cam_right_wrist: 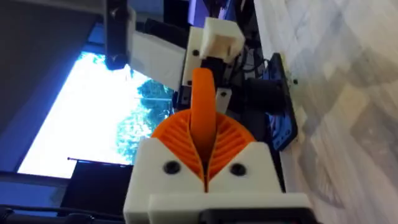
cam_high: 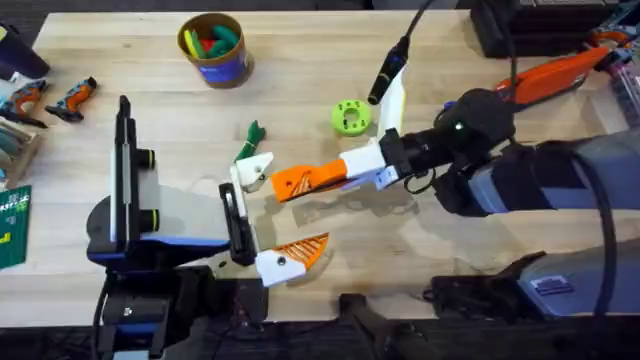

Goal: Pick up the gripper from the table and insert it into the empty holder that is missing its gripper. Then pick up a screw, insert it into the mounting hole, and use the screwdriver to tighten it. Finally, clean up the table by picking up the vegetable and placing it into the bucket.

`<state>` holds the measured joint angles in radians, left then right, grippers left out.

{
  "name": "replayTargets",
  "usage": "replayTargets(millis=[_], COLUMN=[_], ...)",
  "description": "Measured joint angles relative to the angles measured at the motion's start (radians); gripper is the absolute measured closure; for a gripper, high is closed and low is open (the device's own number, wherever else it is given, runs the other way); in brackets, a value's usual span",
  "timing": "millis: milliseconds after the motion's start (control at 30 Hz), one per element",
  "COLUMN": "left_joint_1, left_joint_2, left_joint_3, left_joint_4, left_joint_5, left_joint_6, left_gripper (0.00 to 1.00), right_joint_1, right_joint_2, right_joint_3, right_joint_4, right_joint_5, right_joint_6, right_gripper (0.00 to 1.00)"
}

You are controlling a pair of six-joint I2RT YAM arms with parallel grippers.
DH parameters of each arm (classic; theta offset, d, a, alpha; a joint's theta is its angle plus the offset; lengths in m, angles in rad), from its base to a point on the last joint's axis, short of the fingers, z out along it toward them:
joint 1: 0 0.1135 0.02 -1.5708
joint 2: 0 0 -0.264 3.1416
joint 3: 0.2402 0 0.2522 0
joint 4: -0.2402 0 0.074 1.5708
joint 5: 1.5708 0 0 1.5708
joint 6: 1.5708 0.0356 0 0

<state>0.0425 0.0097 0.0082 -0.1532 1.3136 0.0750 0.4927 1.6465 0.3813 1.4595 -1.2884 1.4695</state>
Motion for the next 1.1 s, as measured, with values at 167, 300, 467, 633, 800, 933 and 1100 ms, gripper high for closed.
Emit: replayTargets(millis=[167,300,467,633,800,933,1100], left_joint_1=[0.0,0.0,0.0,0.0,0.0,0.0,0.0], left_joint_2=[0.0,0.0,0.0,0.0,0.0,0.0,0.0], left_joint_3=[0.0,0.0,0.0,0.0,0.0,0.0,0.0], left_joint_4=[0.0,0.0,0.0,0.0,0.0,0.0,0.0], left_joint_5=[0.0,0.0,0.0,0.0,0.0,0.0,0.0], left_joint_6=[0.0,0.0,0.0,0.0,0.0,0.0,0.0], left_gripper=[0.016,0.015,0.015,0.015,0.015,0.015,0.015], right_joint_1=[0.0,0.001,0.001,0.001,0.003,0.005,0.007], right_joint_2=[-0.005,-0.005,-0.005,-0.005,-0.005,-0.005,-0.005], right_joint_3=[0.0,0.0,0.0,0.0,0.0,0.0,0.0], right_joint_4=[-0.01,-0.062,-0.065,-0.066,-0.083,-0.092,-0.086], right_joint_5=[0.028,0.041,0.044,0.05,0.062,0.072,0.081], right_joint_6=[0.0,0.0,-0.005,0.0,0.025,0.031,0.034], right_gripper=[0.99,0.991,0.991,0.991,0.991,0.991,0.991])
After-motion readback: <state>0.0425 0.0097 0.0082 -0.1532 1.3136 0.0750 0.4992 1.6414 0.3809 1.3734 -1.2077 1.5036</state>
